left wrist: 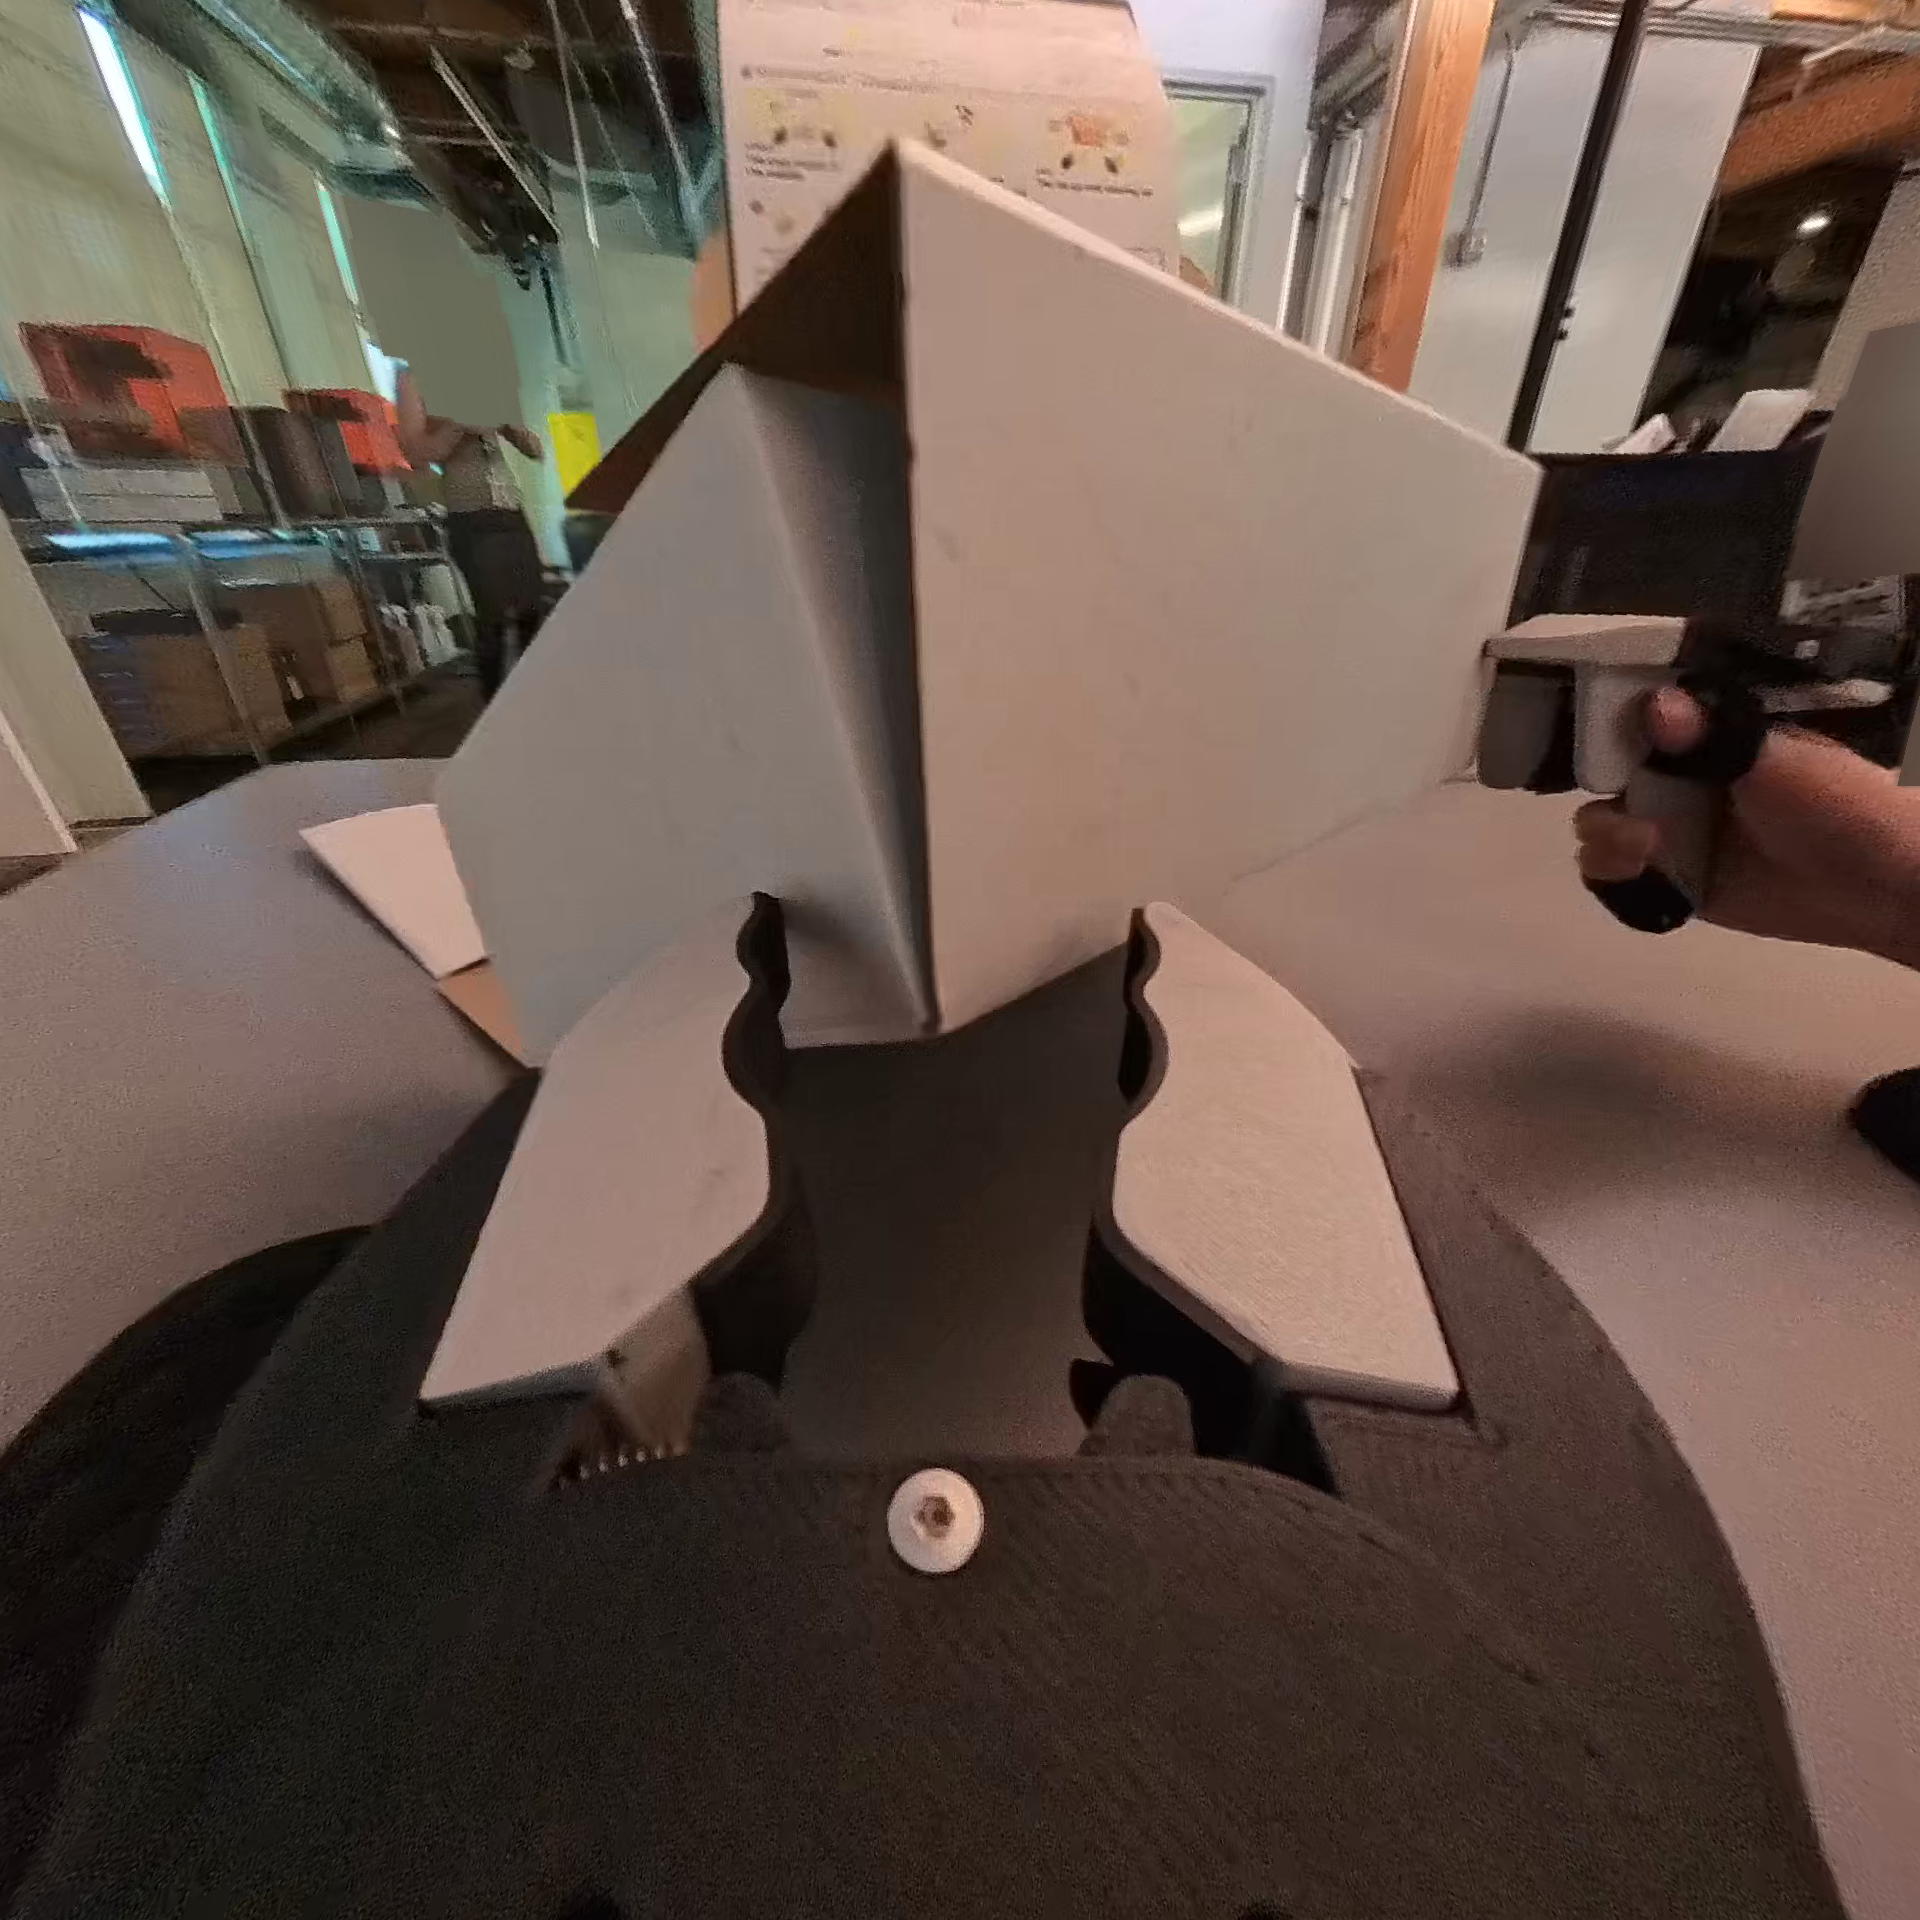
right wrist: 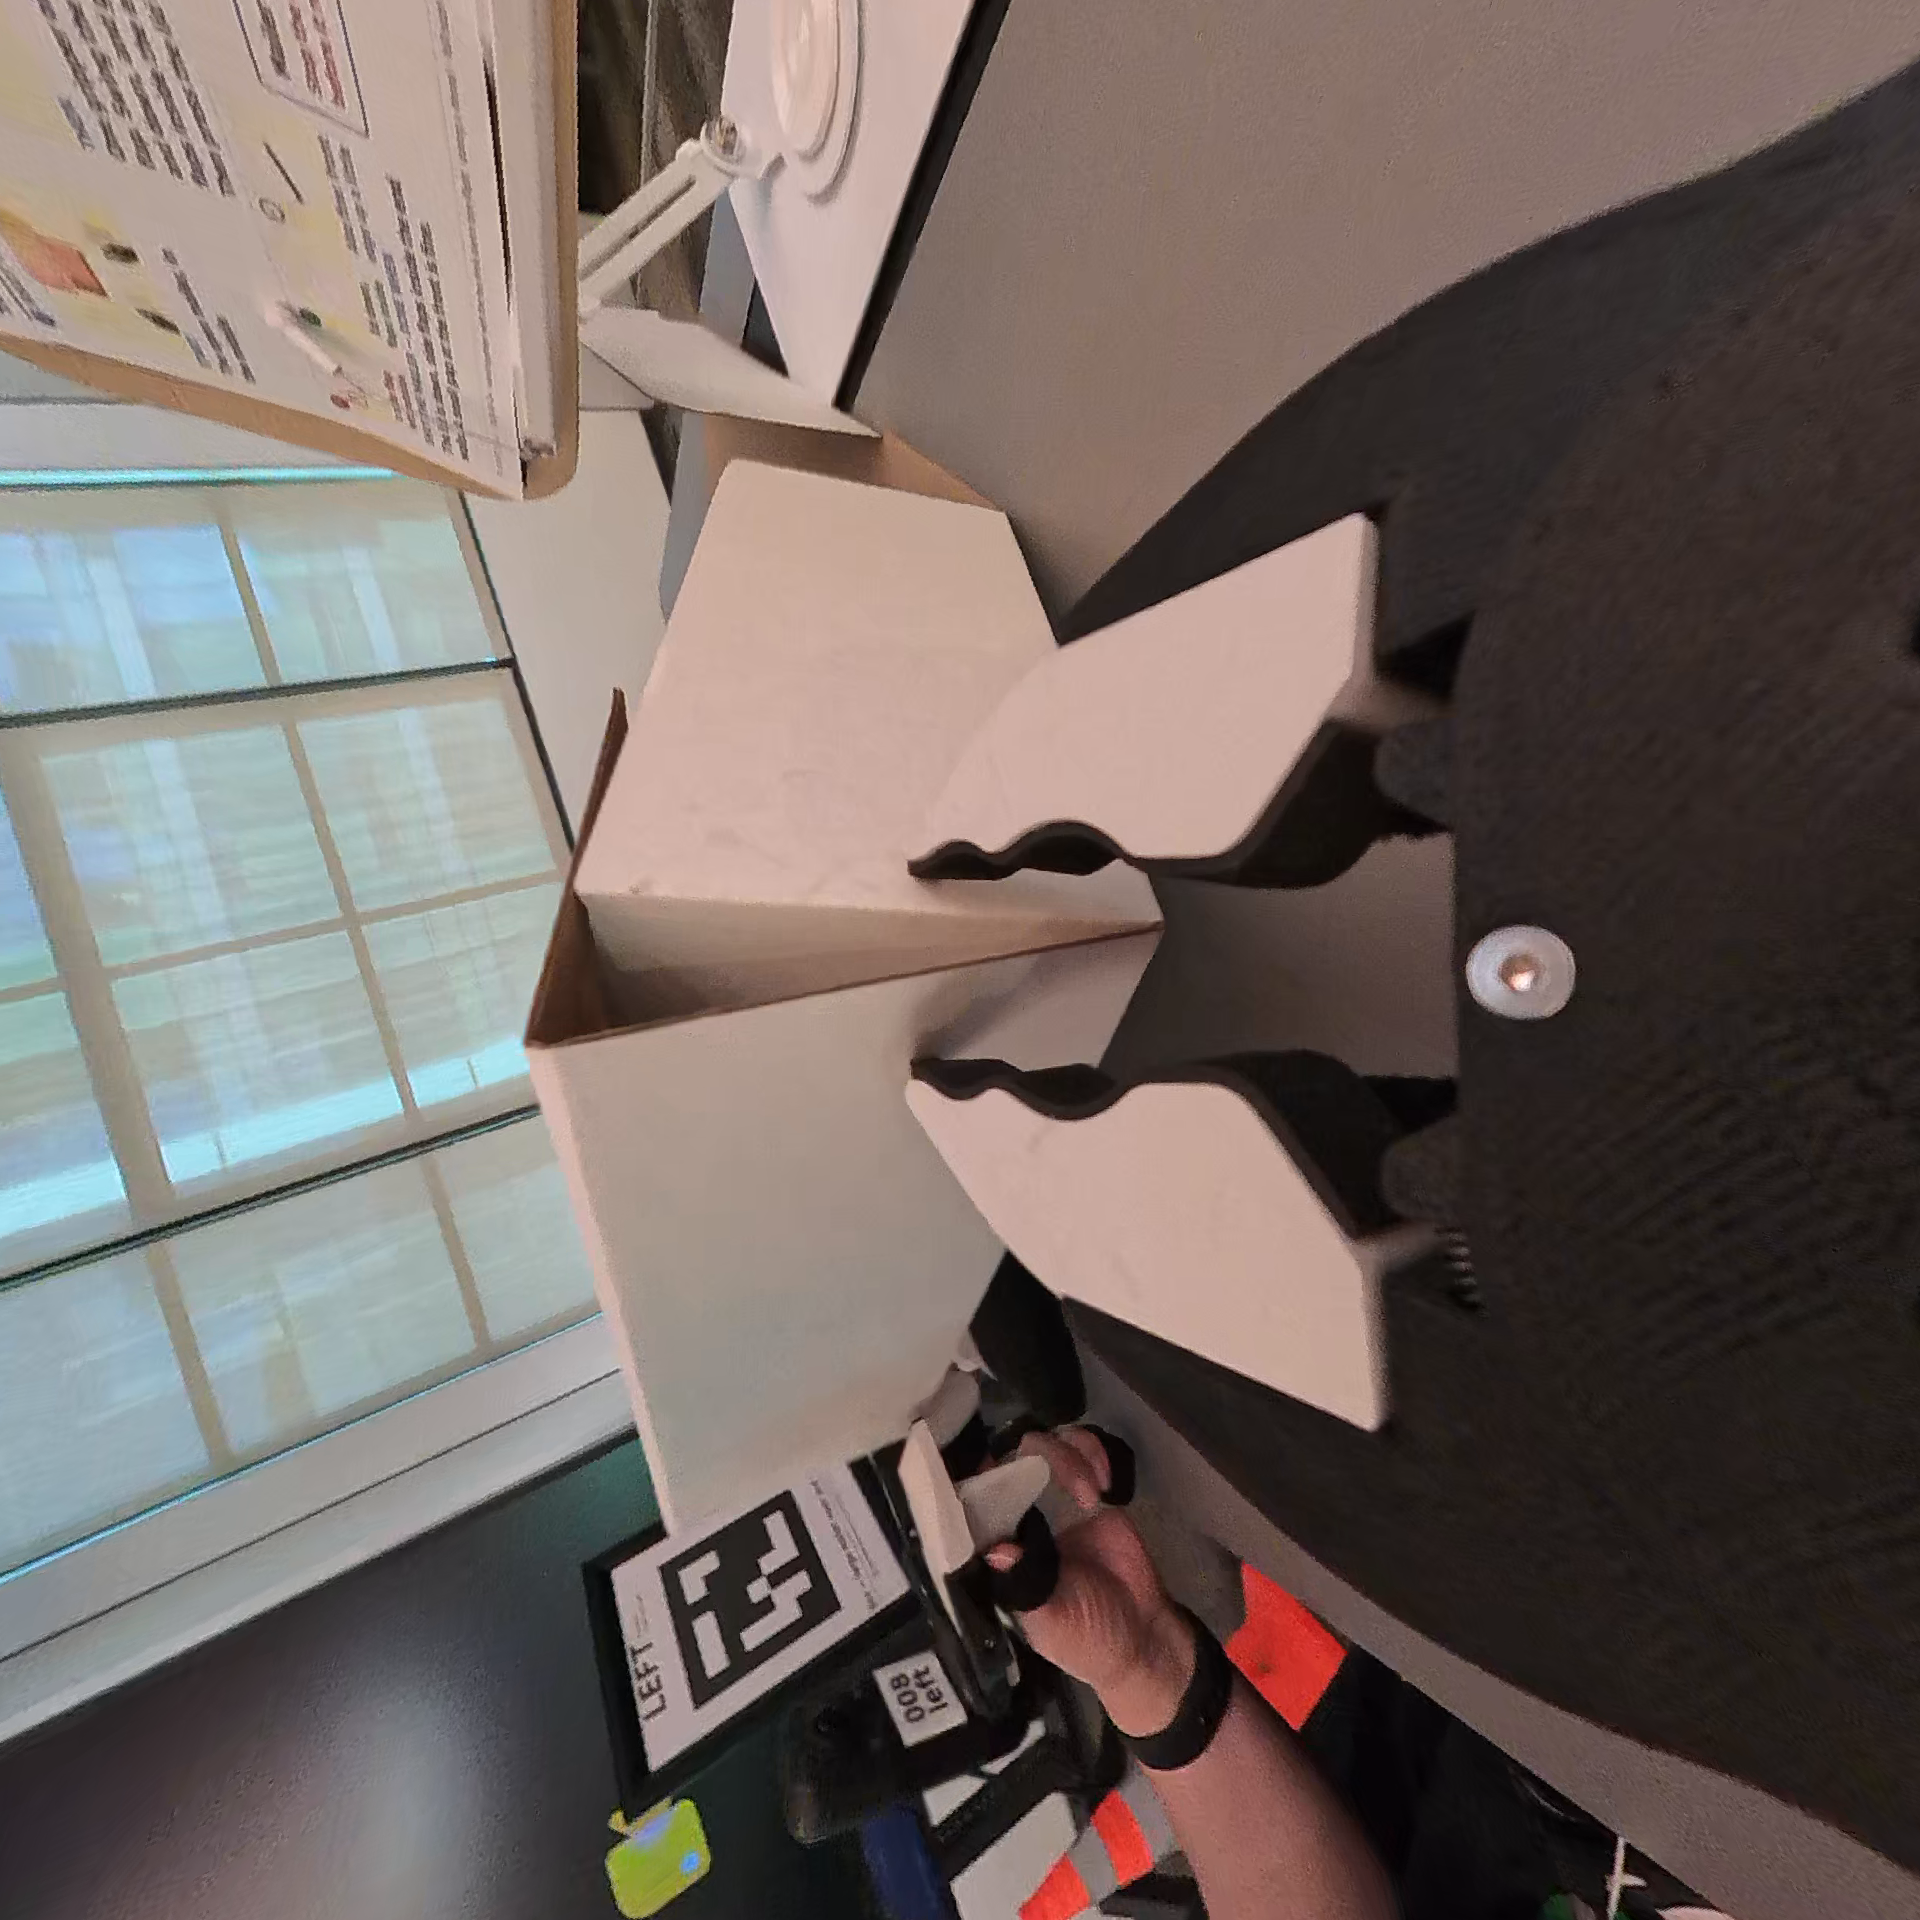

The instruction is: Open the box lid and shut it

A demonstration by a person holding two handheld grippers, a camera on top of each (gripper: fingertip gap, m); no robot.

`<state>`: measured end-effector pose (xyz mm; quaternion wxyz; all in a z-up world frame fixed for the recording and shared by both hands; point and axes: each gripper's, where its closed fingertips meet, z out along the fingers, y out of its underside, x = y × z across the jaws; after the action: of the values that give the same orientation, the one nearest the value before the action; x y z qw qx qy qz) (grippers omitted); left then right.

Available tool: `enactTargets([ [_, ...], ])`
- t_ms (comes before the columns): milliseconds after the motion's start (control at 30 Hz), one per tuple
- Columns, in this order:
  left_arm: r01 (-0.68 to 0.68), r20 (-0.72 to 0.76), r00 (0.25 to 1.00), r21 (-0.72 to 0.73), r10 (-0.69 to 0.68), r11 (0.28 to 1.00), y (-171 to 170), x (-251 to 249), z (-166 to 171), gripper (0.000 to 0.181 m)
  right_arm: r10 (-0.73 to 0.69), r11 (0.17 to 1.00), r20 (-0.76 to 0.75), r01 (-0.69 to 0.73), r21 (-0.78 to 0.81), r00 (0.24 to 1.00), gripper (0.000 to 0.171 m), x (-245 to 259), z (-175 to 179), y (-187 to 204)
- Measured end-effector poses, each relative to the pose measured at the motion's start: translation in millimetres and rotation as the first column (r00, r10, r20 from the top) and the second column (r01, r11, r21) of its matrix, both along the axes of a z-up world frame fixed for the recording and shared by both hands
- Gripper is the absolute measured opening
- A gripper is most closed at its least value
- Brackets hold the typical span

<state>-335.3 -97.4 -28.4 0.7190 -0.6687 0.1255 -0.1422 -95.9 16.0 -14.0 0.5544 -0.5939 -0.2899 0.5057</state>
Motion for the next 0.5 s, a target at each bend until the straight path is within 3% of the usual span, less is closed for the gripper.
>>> enactTargets([
  [67,0.055,0.087,0.995,-0.028,-0.052,0.998,-2,1,4,0.05,0.01,1.0,-0.02,-0.011,-0.018,1.0,0.033,5,0,2],
  [167,0.056,0.193,0.98,-0.028,-0.05,0.998,0,-2,10,0.053,0.035,0.999,-0.011,-0.035,-0.016,0.999,0.032,3,-2,0],
  [267,-0.005,0.161,0.987,-0.013,0.007,1.0,4,-4,10,0.059,0.044,0.999,0.005,-0.044,-0.004,0.999,0.033,-1,-2,-2],
  [500,-0.016,0.181,0.983,-0.021,0.019,1.0,5,-11,5,0.056,0.099,0.995,0.05,-0.1,0.016,0.994,0.036,-5,4,0],
])
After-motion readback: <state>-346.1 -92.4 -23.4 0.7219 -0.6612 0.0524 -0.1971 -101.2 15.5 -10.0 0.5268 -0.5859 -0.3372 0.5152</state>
